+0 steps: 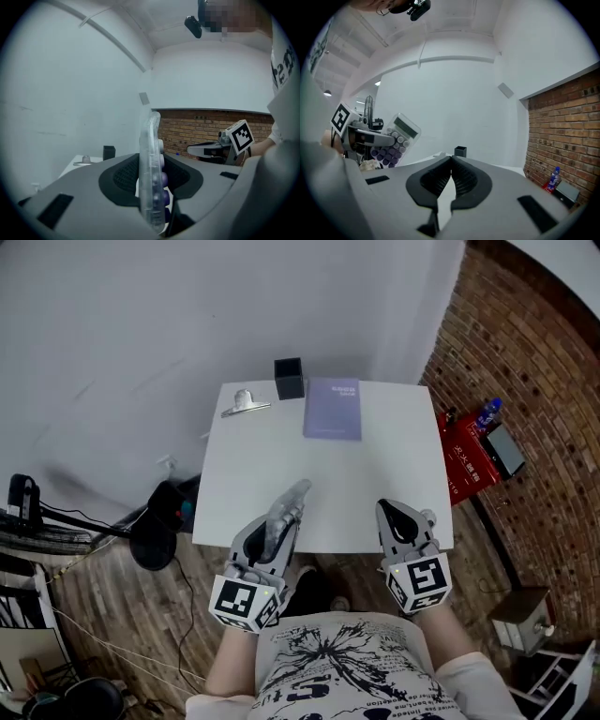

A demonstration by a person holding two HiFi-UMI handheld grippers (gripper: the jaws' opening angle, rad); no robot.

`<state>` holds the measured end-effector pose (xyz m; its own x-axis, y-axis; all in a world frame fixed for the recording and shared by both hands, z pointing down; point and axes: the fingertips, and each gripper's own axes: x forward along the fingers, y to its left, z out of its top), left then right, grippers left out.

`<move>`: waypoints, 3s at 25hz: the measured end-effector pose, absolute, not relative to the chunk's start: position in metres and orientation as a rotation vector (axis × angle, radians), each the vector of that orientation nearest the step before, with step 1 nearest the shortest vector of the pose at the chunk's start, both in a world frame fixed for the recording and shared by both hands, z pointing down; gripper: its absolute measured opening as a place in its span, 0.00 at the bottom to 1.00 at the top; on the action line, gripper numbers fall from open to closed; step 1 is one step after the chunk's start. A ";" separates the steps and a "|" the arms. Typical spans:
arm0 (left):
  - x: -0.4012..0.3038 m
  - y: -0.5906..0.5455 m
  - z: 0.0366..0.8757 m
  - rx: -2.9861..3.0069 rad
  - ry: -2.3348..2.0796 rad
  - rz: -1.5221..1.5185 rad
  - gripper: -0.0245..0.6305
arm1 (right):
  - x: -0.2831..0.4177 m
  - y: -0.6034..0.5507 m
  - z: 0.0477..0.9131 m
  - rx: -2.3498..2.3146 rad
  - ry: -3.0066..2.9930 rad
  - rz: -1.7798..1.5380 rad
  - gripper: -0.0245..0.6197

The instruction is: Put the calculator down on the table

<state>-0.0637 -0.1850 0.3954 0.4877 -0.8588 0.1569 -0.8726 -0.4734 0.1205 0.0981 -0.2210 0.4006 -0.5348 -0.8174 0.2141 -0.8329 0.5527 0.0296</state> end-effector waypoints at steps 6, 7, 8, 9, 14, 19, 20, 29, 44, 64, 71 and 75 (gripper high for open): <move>-0.068 -0.265 0.470 2.440 -1.333 0.215 0.25 | 0.075 -0.289 0.436 1.361 -2.540 0.152 0.06; -0.067 -0.274 0.487 2.415 -1.300 0.240 0.25 | 0.072 -0.298 0.445 1.356 -2.527 0.164 0.06; -0.066 -0.283 0.504 2.387 -1.265 0.262 0.25 | 0.070 -0.305 0.455 1.350 -2.512 0.175 0.06; -0.063 -0.291 0.520 2.359 -1.228 0.278 0.25 | 0.068 -0.313 0.466 1.344 -2.496 0.186 0.06; -0.045 -0.325 0.585 2.248 -1.093 0.316 0.25 | 0.067 -0.348 0.515 1.350 -2.430 0.302 0.06; -0.032 -0.346 0.632 2.149 -1.044 0.328 0.26 | 0.074 -0.369 0.555 1.374 -2.380 0.389 0.06; -0.032 -0.350 0.637 2.125 -1.035 0.313 0.26 | 0.075 -0.372 0.561 1.375 -2.373 0.401 0.06; -0.039 -0.371 0.662 1.980 -1.051 0.292 0.28 | 0.086 -0.382 0.581 1.425 -2.331 0.499 0.06; -0.054 -0.372 0.680 1.972 -1.165 0.563 0.47 | 0.065 -0.371 0.586 1.314 -2.359 0.491 0.06; -0.083 -0.348 0.433 2.530 -1.408 0.290 0.30 | 0.070 -0.345 0.447 1.448 -2.532 0.174 0.06; -0.092 -0.306 0.344 2.668 -1.493 0.089 0.07 | 0.083 -0.315 0.375 1.519 -2.594 0.009 0.06; -0.095 -0.286 0.323 2.727 -1.506 0.073 0.06 | 0.082 -0.299 0.350 1.511 -2.611 -0.092 0.06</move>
